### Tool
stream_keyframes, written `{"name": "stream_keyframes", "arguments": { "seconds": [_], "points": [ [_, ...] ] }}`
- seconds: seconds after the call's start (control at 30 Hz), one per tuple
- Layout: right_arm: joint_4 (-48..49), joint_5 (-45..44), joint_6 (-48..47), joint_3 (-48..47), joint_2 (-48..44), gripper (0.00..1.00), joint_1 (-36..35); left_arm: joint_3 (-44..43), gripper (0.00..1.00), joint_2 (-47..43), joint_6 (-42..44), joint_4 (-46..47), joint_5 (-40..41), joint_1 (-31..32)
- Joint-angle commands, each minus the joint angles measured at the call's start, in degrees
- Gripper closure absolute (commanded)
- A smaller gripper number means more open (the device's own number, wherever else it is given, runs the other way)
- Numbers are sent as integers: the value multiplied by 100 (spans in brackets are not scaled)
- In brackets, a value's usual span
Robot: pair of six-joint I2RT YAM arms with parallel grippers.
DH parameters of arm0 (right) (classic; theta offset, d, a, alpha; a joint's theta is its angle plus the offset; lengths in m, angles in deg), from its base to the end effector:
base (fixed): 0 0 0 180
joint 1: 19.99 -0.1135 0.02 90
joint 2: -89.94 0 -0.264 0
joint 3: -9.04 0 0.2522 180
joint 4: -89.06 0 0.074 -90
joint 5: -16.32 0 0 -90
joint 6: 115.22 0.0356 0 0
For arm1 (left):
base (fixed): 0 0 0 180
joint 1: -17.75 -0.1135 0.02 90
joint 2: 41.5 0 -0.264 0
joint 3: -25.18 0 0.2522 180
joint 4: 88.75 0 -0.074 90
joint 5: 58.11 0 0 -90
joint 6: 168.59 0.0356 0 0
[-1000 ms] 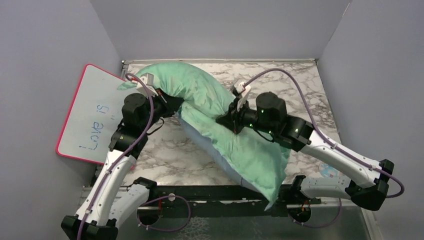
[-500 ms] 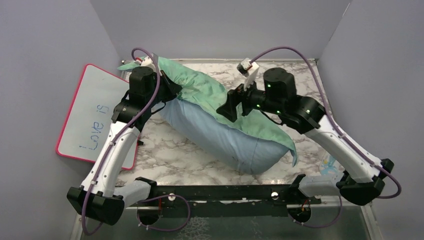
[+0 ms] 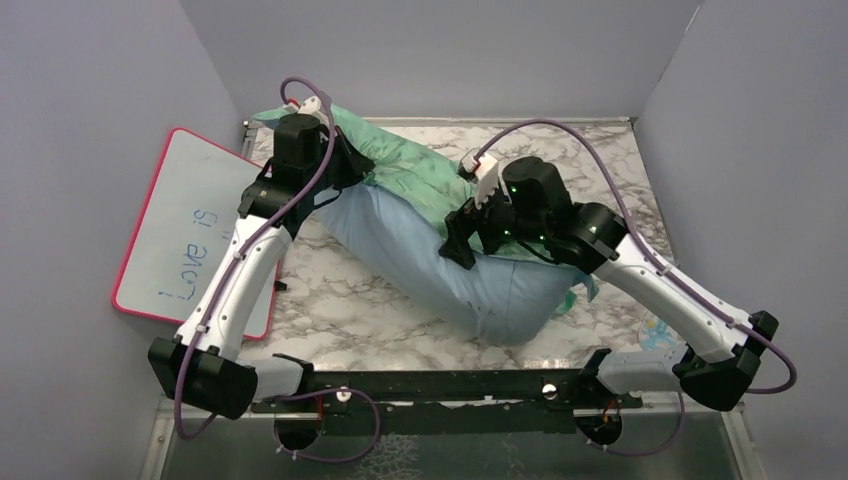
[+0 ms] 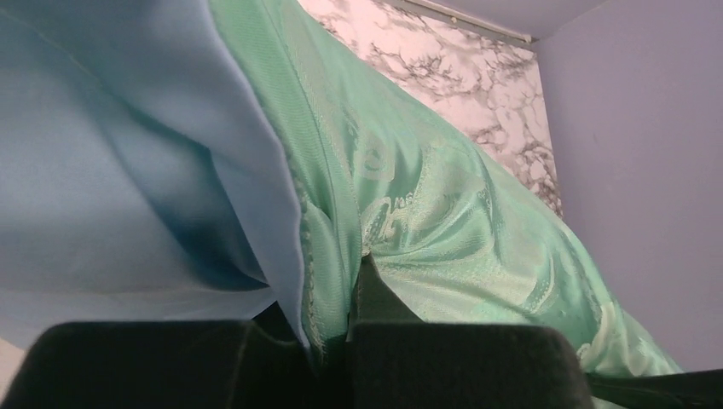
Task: Remove the pillowcase from the pillow
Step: Turn over the pillow at the center of the board.
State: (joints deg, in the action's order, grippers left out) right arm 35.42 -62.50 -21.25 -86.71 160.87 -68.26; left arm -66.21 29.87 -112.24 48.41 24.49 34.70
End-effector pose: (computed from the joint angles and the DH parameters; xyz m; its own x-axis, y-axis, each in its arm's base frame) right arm 0.1666 0.1972 0.4164 -0.3786 -0.3225 -0.8676 -0.8210 0.5499 0.1539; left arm 0.2602 -0.0841 0.4076 -0.5320 -0.4123 -0.7396 0.1296 0.8235 -0.5523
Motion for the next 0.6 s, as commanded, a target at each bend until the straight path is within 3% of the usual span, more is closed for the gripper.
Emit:
{"name": "stream_keyframes", "arguments": {
  "seconds": [0.0, 0.07, 0.1, 0.17, 0.3, 0.43, 0.57],
  "points": [
    [13, -1839, 374, 362, 48, 9, 11, -442, 100, 348, 300, 683, -519, 19],
    [248, -2593, 531, 521, 109, 32, 128, -572, 99, 615, 495, 694, -888, 19],
    [332, -2584, 572, 579, 175, 46, 330, -659, 91, 767, 622, 677, -1152, 12],
    [418, -1997, 683, 661, 281, 69, 848, -773, 57, 915, 797, 641, -1531, 10],
    [874, -1079, 918, 1092, 310, 71, 1669, -541, 3, 523, 797, 766, -1212, 10],
    [1153, -614, 1120, 1430, 494, 69, 2325, -115, 1, -183, 913, 860, -903, 10],
    [1330, -276, 1114, 1661, 714, 62, 2491, 814, 1, -818, 808, 871, -884, 11]
  ]
}}
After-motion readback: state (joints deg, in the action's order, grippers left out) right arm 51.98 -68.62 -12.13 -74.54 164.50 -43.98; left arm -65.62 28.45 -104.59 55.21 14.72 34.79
